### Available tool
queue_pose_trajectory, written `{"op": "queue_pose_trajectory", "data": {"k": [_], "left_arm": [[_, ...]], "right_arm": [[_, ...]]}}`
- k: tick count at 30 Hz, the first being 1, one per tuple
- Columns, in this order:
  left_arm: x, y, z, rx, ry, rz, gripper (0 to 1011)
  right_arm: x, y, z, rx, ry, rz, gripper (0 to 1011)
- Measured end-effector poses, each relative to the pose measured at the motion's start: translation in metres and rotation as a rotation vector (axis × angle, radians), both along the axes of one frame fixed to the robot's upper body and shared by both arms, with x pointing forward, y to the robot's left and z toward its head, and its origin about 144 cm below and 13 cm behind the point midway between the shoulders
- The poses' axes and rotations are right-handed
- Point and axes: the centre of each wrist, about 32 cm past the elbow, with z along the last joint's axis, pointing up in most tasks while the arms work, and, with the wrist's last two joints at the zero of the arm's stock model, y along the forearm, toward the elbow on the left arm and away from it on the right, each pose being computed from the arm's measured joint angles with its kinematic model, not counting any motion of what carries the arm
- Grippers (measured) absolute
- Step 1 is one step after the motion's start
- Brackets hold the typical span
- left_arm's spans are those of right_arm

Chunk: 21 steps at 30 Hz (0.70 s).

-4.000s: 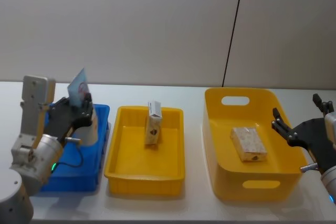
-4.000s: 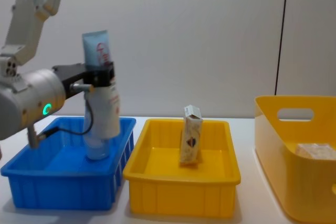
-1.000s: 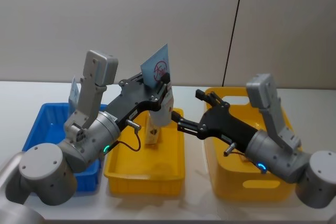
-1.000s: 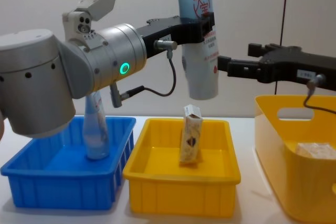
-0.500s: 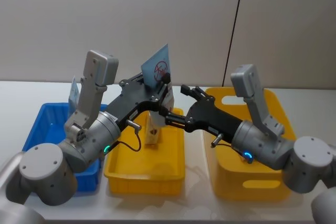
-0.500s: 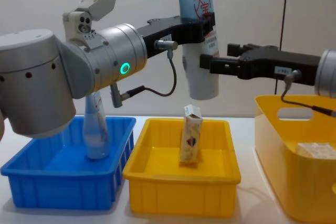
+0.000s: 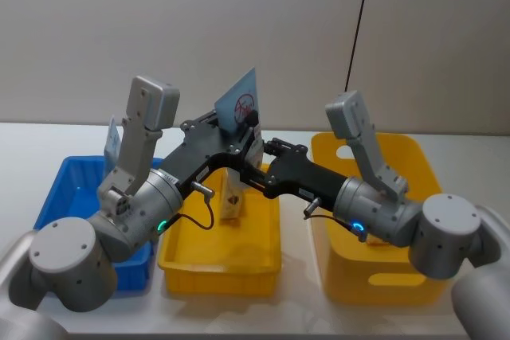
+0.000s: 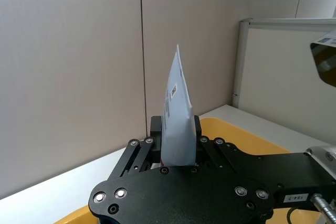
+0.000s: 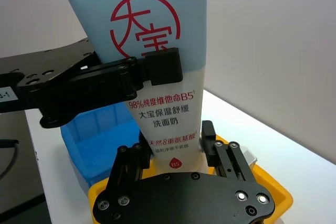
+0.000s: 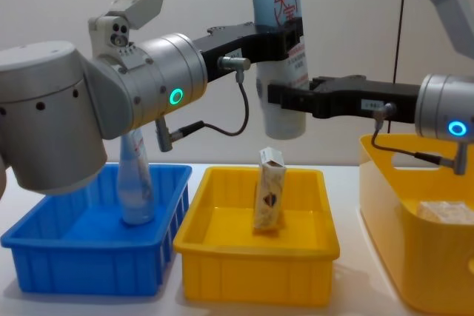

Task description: Bimanual collaborative sorting of washing and personal care products

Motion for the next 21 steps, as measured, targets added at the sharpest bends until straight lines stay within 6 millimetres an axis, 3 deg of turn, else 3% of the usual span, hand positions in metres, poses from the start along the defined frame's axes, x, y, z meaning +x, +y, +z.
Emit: {"op": "queue_pose_trajectory", "data": {"k": [4, 10, 14, 21], "left_arm": [[0.0000, 0.0001, -0.0001, 0.000, 0.000, 0.001, 270], [0.0000, 0.0001, -0.0001, 0.000, 0.001, 0.001, 270], [0.0000, -0.0002, -0.0001, 0.000, 0.000, -0.001, 327], [0.0000, -0.0001, -0.0001, 0.000, 0.000, -0.001, 594]], "right_arm": [[0.0032, 0.0036, 0.0005, -0.006, 0.012, 0.003, 464], [0.0058, 0.0066, 0.0011, -0.013, 0.021, 0.003, 384], [0.0064, 0.0082, 0.0011, -0.020, 0.027, -0.003, 312], [0.0061, 0.0099, 0.0035, -0.022, 0.022, -0.023, 229]]}}
